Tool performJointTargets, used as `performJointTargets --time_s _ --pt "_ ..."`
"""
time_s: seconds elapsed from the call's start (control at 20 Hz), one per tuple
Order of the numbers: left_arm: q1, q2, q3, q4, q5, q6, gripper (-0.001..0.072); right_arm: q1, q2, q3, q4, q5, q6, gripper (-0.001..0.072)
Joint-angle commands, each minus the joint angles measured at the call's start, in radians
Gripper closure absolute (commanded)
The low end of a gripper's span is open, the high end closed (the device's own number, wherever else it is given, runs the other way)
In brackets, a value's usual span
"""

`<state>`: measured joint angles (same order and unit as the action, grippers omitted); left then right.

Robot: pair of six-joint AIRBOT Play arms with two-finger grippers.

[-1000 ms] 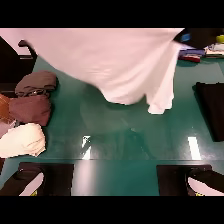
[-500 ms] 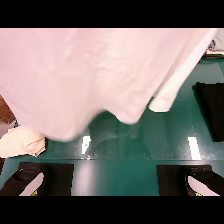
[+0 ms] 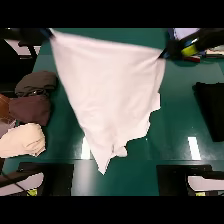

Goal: Fold the shirts.

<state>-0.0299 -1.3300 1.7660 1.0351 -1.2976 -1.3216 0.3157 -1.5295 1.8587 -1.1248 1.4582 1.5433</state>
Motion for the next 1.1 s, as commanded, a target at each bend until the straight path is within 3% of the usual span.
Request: performJointTargets --time_s 0.0,0.15,0.2,0.25,0.3,0.55,0.65,1.05 --pt "0.0 -0.145 -0.148 -0.004 -0.025 -0.008 0.0678 0.015 -0.143 -0.105 0.035 -0.017 -0.044 0.0697" --pt "0.0 -0.161 -0.243 -0.005 0.05 -0.008 0.0678 0.035 -0.22 -0.123 0.036 -0.083 -0.066 0.0692" --pt "0.0 -0.161 -0.248 -0.002 0.051 -0.008 0.0678 0.035 -0.233 -0.123 0.038 -0.108 -0.088 0.0584" --pt "0.0 -0.16 -0.248 -0.002 0.051 -0.006 0.0678 0.035 -0.239 -0.123 0.041 -0.129 -0.097 0.0357" --pt "0.0 -0.158 -0.246 -0.002 0.052 -0.006 0.0677 0.028 -0.241 -0.119 0.041 -0.139 -0.105 0.0254" --pt "0.0 -0.158 -0.244 -0.002 0.048 -0.006 0.0677 -0.104 -0.241 0.034 0.03 -0.014 -0.15 0.024" --pt "0.0 -0.159 -0.244 -0.002 0.05 -0.006 0.0677 -0.184 -0.246 0.04 0.027 0.01 -0.15 0.0092" --pt "0.0 -0.159 -0.244 -0.002 0.051 -0.006 0.0677 -0.267 -0.417 0.04 0.138 0.071 -0.145 0.0084"
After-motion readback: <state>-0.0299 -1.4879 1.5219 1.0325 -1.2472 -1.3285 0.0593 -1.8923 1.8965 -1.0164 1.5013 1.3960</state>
